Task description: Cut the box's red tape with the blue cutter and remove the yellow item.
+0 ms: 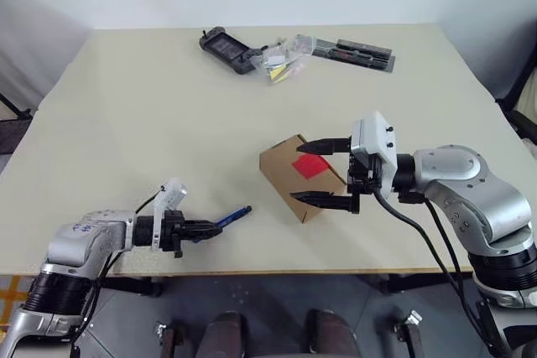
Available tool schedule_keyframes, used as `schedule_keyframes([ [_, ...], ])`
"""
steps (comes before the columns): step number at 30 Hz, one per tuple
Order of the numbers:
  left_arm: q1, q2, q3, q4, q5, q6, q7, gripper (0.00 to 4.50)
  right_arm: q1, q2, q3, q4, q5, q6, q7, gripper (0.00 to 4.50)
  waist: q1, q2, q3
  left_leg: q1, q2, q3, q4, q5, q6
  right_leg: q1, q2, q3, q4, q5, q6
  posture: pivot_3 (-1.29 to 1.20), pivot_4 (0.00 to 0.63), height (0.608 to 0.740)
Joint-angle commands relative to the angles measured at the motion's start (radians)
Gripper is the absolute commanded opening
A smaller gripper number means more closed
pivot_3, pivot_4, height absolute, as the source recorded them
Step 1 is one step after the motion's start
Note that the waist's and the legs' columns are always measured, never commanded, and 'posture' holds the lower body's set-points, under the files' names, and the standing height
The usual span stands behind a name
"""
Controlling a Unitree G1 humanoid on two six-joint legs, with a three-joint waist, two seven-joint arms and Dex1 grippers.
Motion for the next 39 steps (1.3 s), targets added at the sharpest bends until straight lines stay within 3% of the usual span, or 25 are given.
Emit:
schedule_keyframes([
  [1,0.029,0.038,-0.082,0.032,0.049,0.093,0.031,0.88,-0.009,-0.010,-0.030,-0.021,0.010,-0.008,0.002,4.50,-0.008,0.000,0.000,0.000,0.001,0.001,0.000,-0.001,0.000,0.000,0.000,-0.001,-0.001,0.000,0.000,0.00,0.150,0.740],
  [7,0.030,0.043,-0.042,0.037,0.071,-0.012,0.037,2.39,-0.014,-0.005,-0.026,-0.015,0.008,-0.011,0.004,4.50,-0.015,0.001,0.000,0.001,0.001,0.003,-0.001,-0.001,0.000,0.001,0.000,-0.003,-0.002,0.000,0.000,0.00,0.150,0.740],
  [16,0.027,0.010,0.095,0.096,0.161,-0.469,0.089,4.48,-0.022,-0.003,-0.021,-0.002,0.005,-0.014,0.013,4.50,-0.016,0.000,0.000,0.001,0.002,0.001,0.000,0.002,-0.001,-0.001,0.000,-0.003,-0.002,0.002,-0.005,0.00,0.150,0.740],
  [20,0.046,-0.035,0.167,0.128,0.247,-0.777,0.148,4.48,-0.020,-0.007,-0.024,-0.003,0.005,-0.013,0.017,4.50,-0.017,-0.003,0.001,-0.005,0.002,0.004,0.000,0.002,-0.002,-0.007,0.000,-0.003,0.000,0.002,-0.004,0.00,0.150,0.740],
  [24,0.105,-0.053,0.193,0.070,0.268,-0.895,0.148,4.48,-0.013,-0.008,-0.030,-0.006,0.009,-0.012,0.019,4.50,-0.019,-0.005,0.002,-0.017,0.002,0.007,0.003,0.001,-0.001,-0.019,-0.001,-0.005,0.001,0.005,0.000,0.00,0.150,0.740],
  [31,0.171,-0.084,0.236,-0.059,0.262,-0.910,0.209,4.48,0.000,-0.009,-0.042,0.012,0.015,0.015,0.003,4.50,-0.016,-0.008,0.004,-0.018,0.002,0.007,0.003,-0.003,0.001,-0.018,-0.001,-0.007,-0.003,0.006,0.003,0.00,0.150,0.740],
  [36,0.203,-0.073,0.252,-0.179,0.248,-0.857,0.235,4.48,-0.018,0.095,-0.108,0.132,-0.016,0.102,-0.229,4.50,-0.018,-0.010,0.005,-0.018,0.003,0.007,0.005,-0.003,0.001,-0.017,-0.001,-0.007,-0.003,0.006,0.003,0.00,0.150,0.740],
  [39,0.223,-0.058,0.250,-0.213,0.258,-0.851,0.223,4.48,-0.032,0.149,-0.137,0.191,-0.044,0.056,-0.299,4.50,-0.019,-0.010,0.005,-0.018,0.003,0.008,0.005,-0.003,0.001,-0.017,-0.001,-0.007,-0.002,0.006,0.003,0.00,0.150,0.740],
])
